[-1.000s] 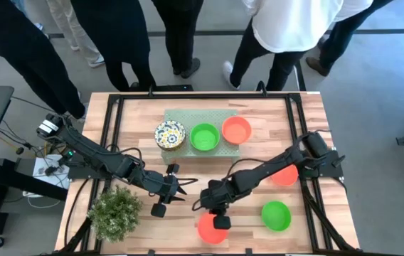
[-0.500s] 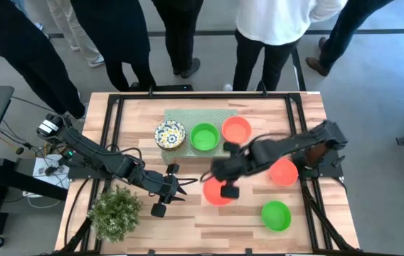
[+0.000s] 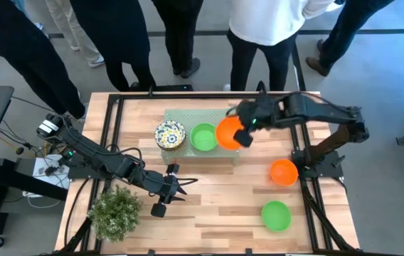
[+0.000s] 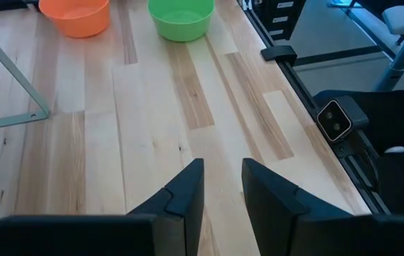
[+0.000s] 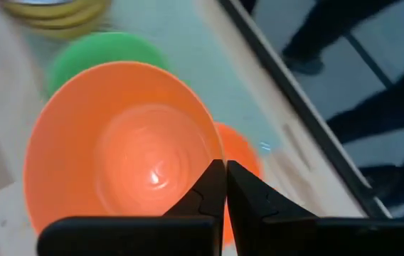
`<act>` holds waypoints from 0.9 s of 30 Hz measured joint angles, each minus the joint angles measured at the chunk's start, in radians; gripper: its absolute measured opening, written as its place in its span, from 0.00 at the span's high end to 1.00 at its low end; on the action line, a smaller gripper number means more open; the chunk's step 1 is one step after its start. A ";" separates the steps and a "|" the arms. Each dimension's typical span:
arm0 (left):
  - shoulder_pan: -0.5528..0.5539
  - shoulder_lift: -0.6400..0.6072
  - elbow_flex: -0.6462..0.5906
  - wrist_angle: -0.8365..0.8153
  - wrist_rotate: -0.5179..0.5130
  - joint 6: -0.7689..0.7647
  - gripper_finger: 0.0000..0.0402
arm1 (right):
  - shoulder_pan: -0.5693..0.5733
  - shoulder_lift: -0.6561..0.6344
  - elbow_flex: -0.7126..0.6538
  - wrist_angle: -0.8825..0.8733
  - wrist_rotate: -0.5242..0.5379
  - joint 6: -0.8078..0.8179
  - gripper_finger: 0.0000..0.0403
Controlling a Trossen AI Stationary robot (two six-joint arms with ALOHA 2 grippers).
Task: Pick & Place Mini bowls
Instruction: Stack the orange bowl on top of the orange bowl on the shelf
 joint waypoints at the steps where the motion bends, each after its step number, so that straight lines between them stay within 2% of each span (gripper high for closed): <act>1: 0.000 0.000 0.000 0.000 0.000 0.000 0.76 | -0.029 -0.010 0.000 -0.013 0.000 0.000 0.99; 7: 0.000 0.000 0.000 0.000 0.000 0.000 0.76 | -0.169 -0.023 -0.001 -0.127 -0.016 0.071 1.00; 11: 0.000 0.000 0.000 0.000 0.000 0.000 0.76 | -0.221 0.003 -0.012 -0.168 -0.040 0.121 1.00; 15: 0.000 0.000 0.000 0.000 0.000 0.000 0.76 | -0.248 0.038 -0.038 -0.159 -0.110 0.099 1.00; 23: 0.000 0.000 0.000 0.000 0.000 0.000 0.76 | -0.251 0.128 -0.047 -0.144 -0.137 0.030 1.00; 27: 0.000 0.000 0.000 0.000 0.000 0.000 0.76 | -0.251 0.163 -0.047 -0.118 -0.184 0.019 1.00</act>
